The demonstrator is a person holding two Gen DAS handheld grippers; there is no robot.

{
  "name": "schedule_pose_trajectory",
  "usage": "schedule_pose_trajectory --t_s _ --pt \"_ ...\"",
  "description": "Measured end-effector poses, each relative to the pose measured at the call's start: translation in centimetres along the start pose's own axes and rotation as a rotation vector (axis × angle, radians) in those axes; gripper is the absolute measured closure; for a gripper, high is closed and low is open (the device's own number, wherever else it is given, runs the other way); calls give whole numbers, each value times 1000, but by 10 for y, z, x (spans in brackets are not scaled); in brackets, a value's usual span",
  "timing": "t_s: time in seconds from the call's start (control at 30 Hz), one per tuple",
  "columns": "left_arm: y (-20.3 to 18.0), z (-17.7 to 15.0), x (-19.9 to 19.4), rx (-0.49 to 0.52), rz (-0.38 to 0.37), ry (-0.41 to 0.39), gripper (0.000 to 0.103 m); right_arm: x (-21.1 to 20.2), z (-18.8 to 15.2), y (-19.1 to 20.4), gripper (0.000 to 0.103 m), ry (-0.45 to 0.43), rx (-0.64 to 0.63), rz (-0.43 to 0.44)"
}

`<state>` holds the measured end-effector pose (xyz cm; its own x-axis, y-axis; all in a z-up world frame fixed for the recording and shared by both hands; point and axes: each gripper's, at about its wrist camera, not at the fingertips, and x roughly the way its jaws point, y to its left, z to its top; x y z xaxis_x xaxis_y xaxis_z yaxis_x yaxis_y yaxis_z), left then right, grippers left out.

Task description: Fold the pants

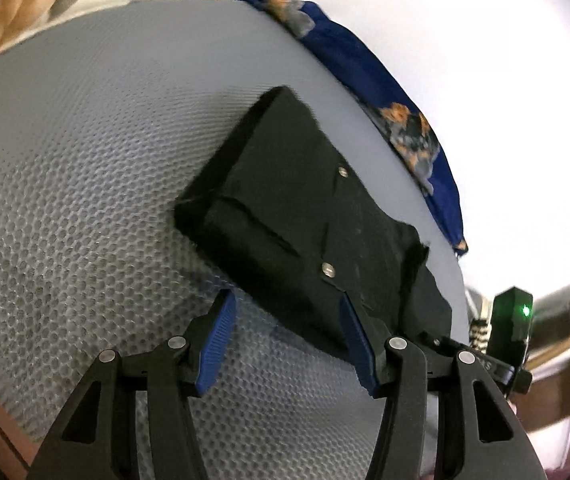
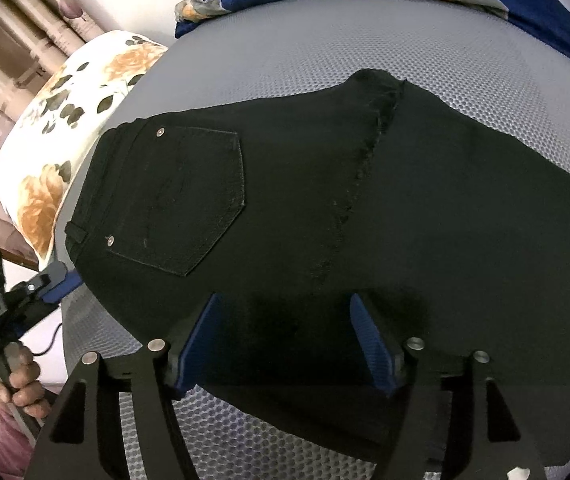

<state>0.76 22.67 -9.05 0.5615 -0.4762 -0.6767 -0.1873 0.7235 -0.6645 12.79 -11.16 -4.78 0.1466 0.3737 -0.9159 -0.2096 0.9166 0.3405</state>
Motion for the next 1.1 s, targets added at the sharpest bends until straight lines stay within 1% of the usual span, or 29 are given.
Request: schedule_pose_trajectory --t_s 0.07,0.2,0.4,0.57,0.77,0.93,1.0,1.07,1.1 --pt "9 3 5 -23 -2 1 48 0 0 -3 37 4 22 12" --pt "19 6 8 -37 -30 -10 48 0 1 -6 37 8 56 25" --pt "26 14 14 -30 -70 -29 48 3 2 0 36 19 41 -8" --pt "33 23 16 -48 -101 -37 48 5 2 2 34 24 37 -20" --pt "34 34 20 -63 -100 -59 48 6 3 -1 34 30 63 -9" --pt "26 42 26 -9 -70 -67 48 7 3 1 33 31 57 -18" --pt "24 45 29 0 -71 -60 48 7 3 1 31 31 55 -18" --pt "19 45 32 28 -55 -59 48 8 4 2 29 28 59 -13" --pt "16 45 33 42 -38 -57 50 8 4 2 28 27 61 -11"
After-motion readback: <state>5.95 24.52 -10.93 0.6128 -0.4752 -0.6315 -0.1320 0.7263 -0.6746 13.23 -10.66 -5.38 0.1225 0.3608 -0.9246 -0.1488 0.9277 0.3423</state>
